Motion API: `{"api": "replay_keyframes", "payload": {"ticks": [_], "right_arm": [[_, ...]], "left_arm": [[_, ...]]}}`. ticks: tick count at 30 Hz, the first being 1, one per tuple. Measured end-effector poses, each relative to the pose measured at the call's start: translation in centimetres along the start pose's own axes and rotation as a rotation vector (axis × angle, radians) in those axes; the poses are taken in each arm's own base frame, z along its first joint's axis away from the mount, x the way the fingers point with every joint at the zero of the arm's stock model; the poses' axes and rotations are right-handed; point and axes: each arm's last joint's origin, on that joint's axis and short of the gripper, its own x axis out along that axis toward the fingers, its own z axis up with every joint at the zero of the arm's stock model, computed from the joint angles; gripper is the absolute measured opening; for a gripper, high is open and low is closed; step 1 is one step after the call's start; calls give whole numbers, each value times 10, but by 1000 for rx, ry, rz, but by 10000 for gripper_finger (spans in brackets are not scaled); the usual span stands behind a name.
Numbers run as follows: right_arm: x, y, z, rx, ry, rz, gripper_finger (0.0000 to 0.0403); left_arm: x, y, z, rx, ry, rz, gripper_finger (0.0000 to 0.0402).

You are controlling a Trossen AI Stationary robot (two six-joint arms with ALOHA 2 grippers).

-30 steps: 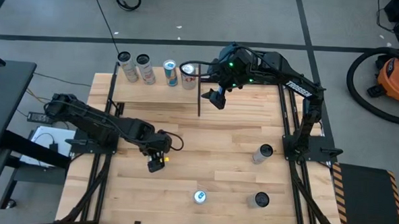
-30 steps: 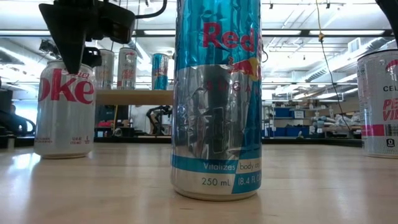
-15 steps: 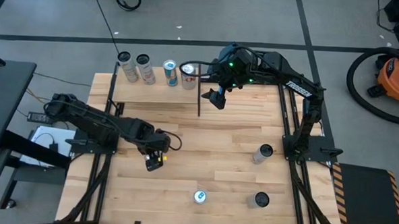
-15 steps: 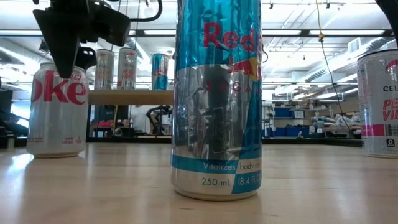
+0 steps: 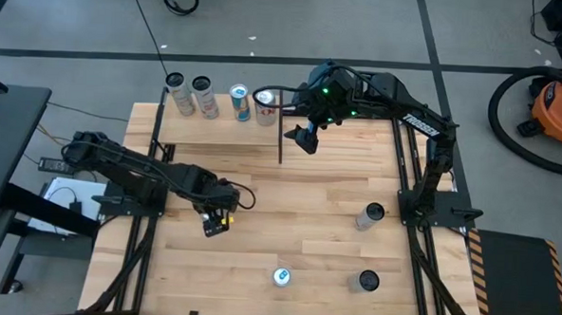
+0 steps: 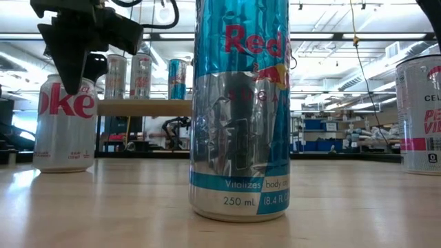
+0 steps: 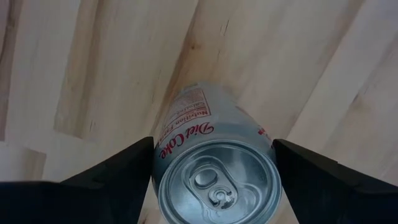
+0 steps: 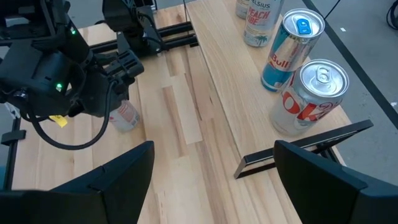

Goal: Place canned beverage on shelf
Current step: Put the red-silver soda can on the shelf aligned with the other red-silver soda can

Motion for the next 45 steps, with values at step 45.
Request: {"api": "replay_keyframes", "payload": {"ticks": [45], "right_arm": [[0, 0, 0, -9, -1, -13, 338]], "left_arm": [[-25, 17, 10, -120, 100, -24, 296]]}}
